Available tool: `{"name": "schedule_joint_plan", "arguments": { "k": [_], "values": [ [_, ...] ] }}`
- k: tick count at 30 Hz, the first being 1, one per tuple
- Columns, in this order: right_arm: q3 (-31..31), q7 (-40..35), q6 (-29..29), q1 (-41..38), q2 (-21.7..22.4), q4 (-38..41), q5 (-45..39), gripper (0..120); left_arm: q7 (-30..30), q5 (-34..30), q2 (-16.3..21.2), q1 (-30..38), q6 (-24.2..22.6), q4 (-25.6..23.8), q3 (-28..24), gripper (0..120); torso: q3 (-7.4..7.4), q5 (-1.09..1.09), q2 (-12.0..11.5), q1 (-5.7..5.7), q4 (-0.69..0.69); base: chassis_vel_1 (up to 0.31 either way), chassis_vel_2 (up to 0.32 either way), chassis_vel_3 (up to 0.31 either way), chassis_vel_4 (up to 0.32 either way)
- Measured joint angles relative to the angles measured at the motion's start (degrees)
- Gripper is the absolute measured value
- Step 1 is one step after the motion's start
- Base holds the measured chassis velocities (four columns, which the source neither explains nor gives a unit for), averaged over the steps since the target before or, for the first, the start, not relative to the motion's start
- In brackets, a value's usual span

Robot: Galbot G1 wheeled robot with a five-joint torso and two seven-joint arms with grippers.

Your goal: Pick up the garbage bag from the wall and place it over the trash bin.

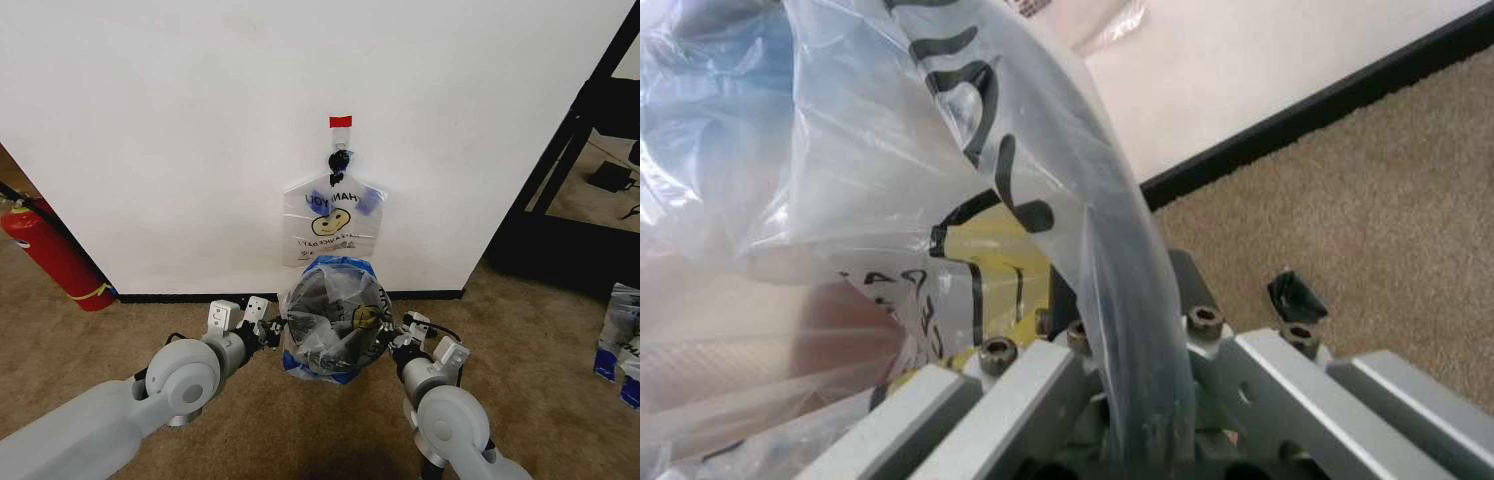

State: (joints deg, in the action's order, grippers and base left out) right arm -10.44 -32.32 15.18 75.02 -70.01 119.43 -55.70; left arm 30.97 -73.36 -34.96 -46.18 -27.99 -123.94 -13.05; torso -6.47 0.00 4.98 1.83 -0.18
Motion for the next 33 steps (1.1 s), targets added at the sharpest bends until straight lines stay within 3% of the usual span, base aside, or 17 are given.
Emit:
{"name": "schedule_joint_plan", "arguments": {
  "k": [4, 9, 20, 24, 26, 28, 30, 33],
  "values": [
    [0.06, -0.05, 0.09, -0.14, -0.01, -0.41, 0.21, 0, 0.01, 1.01, 0.99, -0.82, -0.92, -2.13, 0.55, 3, 0.00, 0.00, 0.00, 0.00, 0.00, 0.000, 0.000, 0.000, 0.000],
    [0.03, -0.23, 0.23, -0.58, 0.21, -1.57, 0.99, 0, 0.03, 5.71, 3.63, -2.14, -1.97, -5.22, 1.57, 23, 0.00, 0.00, 0.00, 0.00, 0.01, 0.000, 0.000, 0.000, 0.000],
    [-0.04, 0.05, 0.30, -0.68, 0.73, -2.44, 2.46, 0, -1.45, 6.44, 6.26, -1.48, -1.70, -10.24, 6.50, 61, 0.00, -0.01, 0.00, 0.00, 0.01, 0.000, 0.000, 0.000, 0.000],
    [1.18, 1.06, 0.29, -0.75, 0.93, -2.76, 4.02, 0, -8.75, 5.63, 6.63, 5.54, 1.97, -8.37, 3.34, 79, 0.00, 0.00, 0.00, 0.00, 0.02, 0.000, 0.000, 0.000, 0.000],
    [1.47, 1.29, 0.29, -0.81, 1.03, -2.78, 4.25, 0, -9.62, 4.30, 6.33, 8.03, 1.91, -7.82, 1.48, 82, 0.00, 0.00, 0.00, 0.00, 0.01, 0.000, 0.000, 0.000, 0.000],
    [2.87, 1.65, 0.30, -1.67, 1.50, -3.15, 4.35, 0, -10.84, 0.44, 5.38, 12.93, 0.26, -6.34, -0.99, 91, 0.00, -0.01, 0.00, 0.00, -0.03, 0.000, 0.000, 0.000, 0.000],
    [3.98, 2.40, 0.30, -2.63, 2.01, -3.76, 4.47, 0, -11.54, -3.79, 3.95, 17.87, -1.64, -4.02, -3.08, 98, 0.00, 0.04, 0.00, 0.00, 0.05, 0.000, 0.000, 0.000, 0.000],
    [4.24, 3.25, 0.23, -2.36, 2.56, -3.86, 5.12, 0, -11.96, -11.29, 0.74, 27.38, -5.08, 0.52, -8.00, 100, -0.01, 0.00, 0.00, 0.00, 0.00, 0.000, 0.000, 0.000, 0.000]
  ]
}}
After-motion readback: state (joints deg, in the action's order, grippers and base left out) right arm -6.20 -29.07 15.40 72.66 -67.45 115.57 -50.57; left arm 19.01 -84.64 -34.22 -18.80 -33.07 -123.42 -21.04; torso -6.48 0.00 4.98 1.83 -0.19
